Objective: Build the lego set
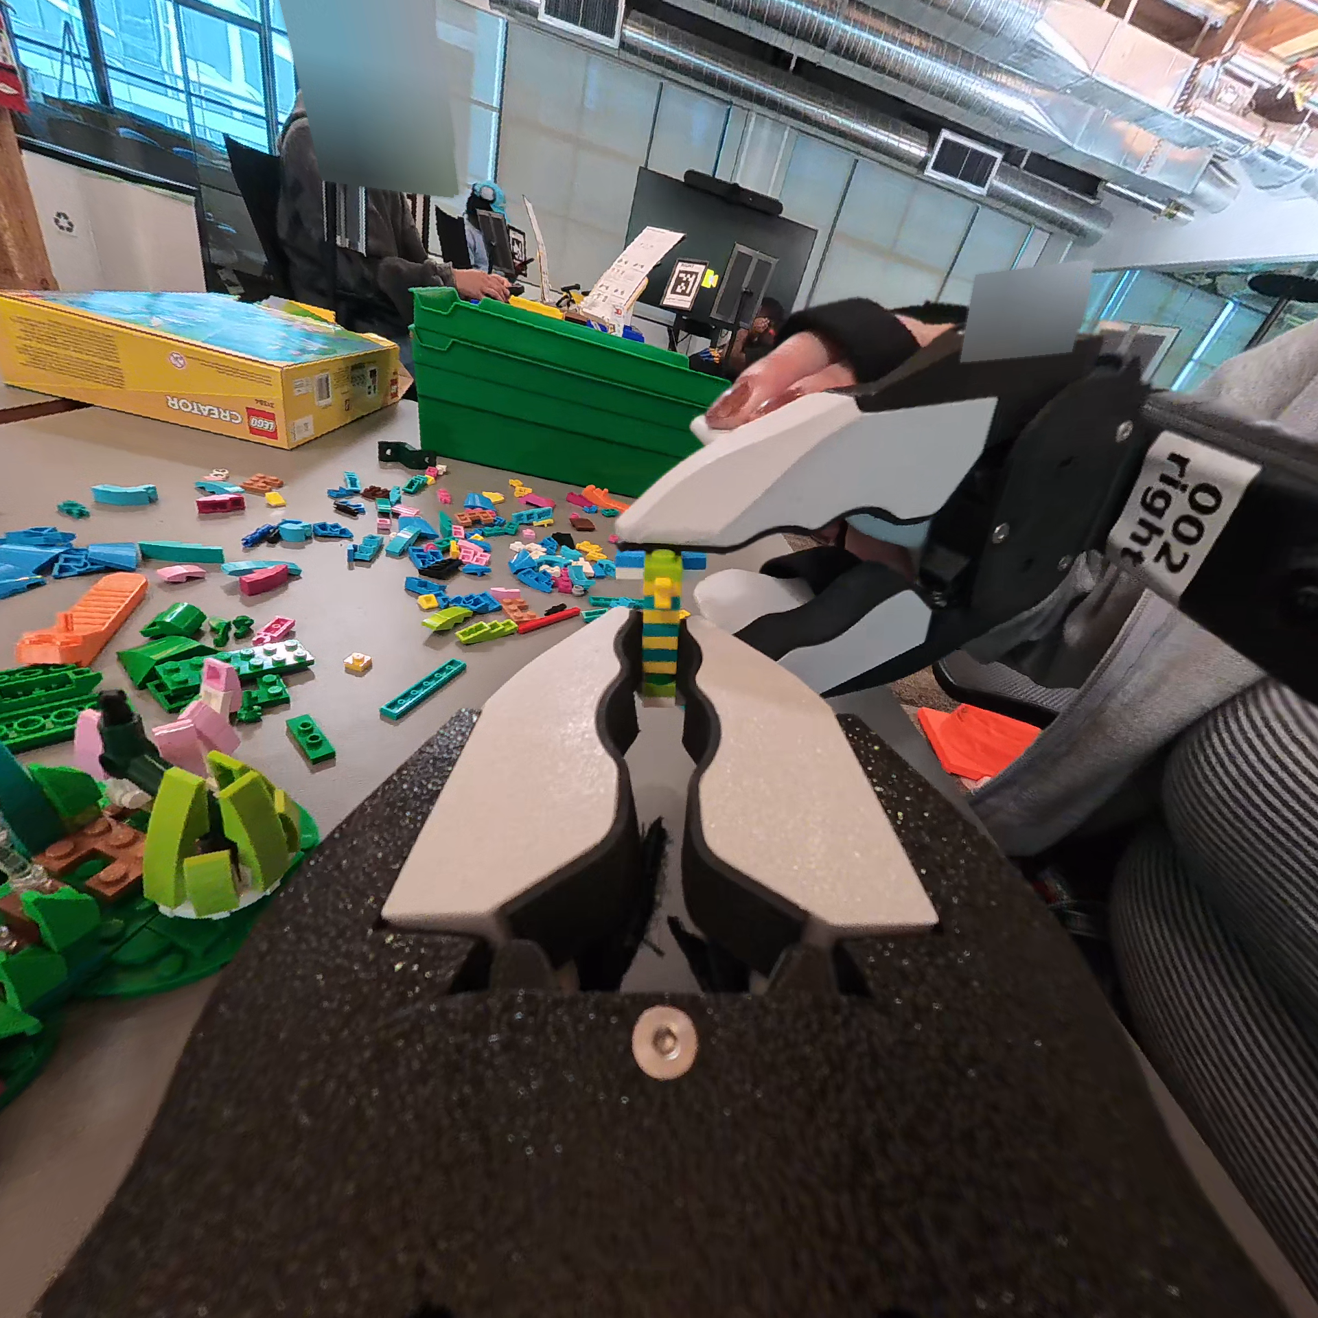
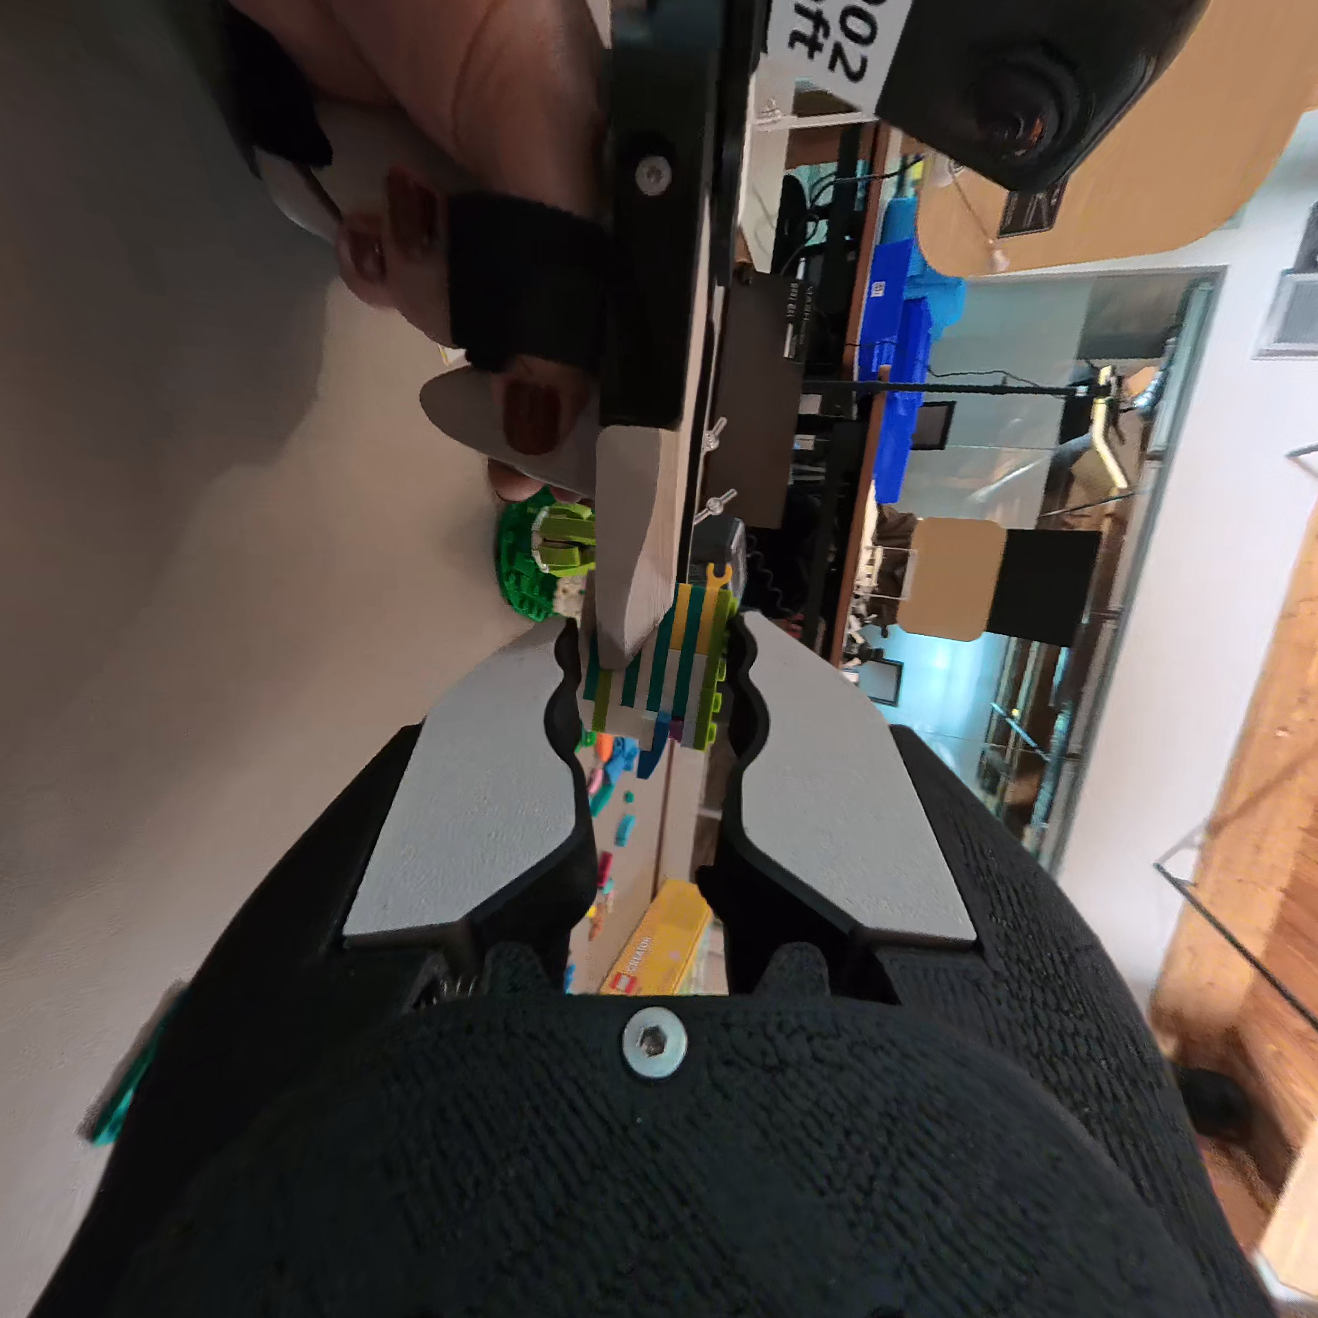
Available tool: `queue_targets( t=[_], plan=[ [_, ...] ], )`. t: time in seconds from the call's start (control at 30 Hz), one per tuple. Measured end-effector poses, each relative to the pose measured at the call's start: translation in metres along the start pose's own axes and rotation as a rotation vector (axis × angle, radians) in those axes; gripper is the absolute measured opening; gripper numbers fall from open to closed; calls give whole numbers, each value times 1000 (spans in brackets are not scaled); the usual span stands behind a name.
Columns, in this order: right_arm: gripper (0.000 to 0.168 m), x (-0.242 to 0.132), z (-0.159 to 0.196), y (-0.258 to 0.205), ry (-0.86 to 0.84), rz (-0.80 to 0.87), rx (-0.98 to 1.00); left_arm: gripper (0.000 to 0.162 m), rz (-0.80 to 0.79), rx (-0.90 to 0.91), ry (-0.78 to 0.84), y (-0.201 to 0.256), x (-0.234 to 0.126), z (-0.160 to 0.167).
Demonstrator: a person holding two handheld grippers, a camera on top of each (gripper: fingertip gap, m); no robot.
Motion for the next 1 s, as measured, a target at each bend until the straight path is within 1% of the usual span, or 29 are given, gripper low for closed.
queue_targets(
  t=[0.07,0.13,0.23,0.3,0.33,0.37,0.47,0.53,0.57,0.67,0.73,0.77,0.83,0.93,1.0],
  plan=[
    [39,1,0,0,0,10,3,8,-6,-7,-4,-1,0,0],
    [39,1,-1,0,35,-2,61,8,4,-11,-1,-1,-1,0],
    [39,-1,1,2,121,-95,278,8,22,-58,5,-3,1,0],
    [59,-5,7,10,167,-139,450,8,21,-77,31,-6,-2,-2],
    [64,-5,11,15,190,-141,524,8,19,-88,43,-8,-5,-3],
    [67,-6,17,19,215,-128,589,8,14,-95,54,-10,-6,-4],
    [66,-2,29,24,298,-108,769,8,-2,-97,70,-13,-9,-6],
    [66,-1,38,33,375,-27,862,8,-22,-80,92,-13,-11,-8],
    [71,-1,43,40,422,31,900,8,-41,-69,120,-14,-13,-11],
    [64,-7,66,65,594,214,1091,8,-118,-25,184,-16,-21,-17],
    [64,-6,81,75,690,229,1220,8,-190,-4,217,-19,-25,-20],
    [63,-4,86,78,710,231,1256,8,-223,9,224,-20,-25,-21],
    [65,4,93,82,678,259,1265,8,-279,46,225,-20,-26,-21],
    [60,16,93,85,668,239,1269,8,-359,102,220,-21,-26,-21],
    [57,26,100,83,604,243,1292,8,-401,132,214,-21,-26,-20]
  ],
)
Point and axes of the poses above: each gripper's, where its closed fingertips meet, x out along the fingers, z out of its underside, y = z × x across the jaws, the point moved 1 cm from there along -x, back along the fingers, and after that the axes turned 14 degrees about -y, right-handed, at the moved point
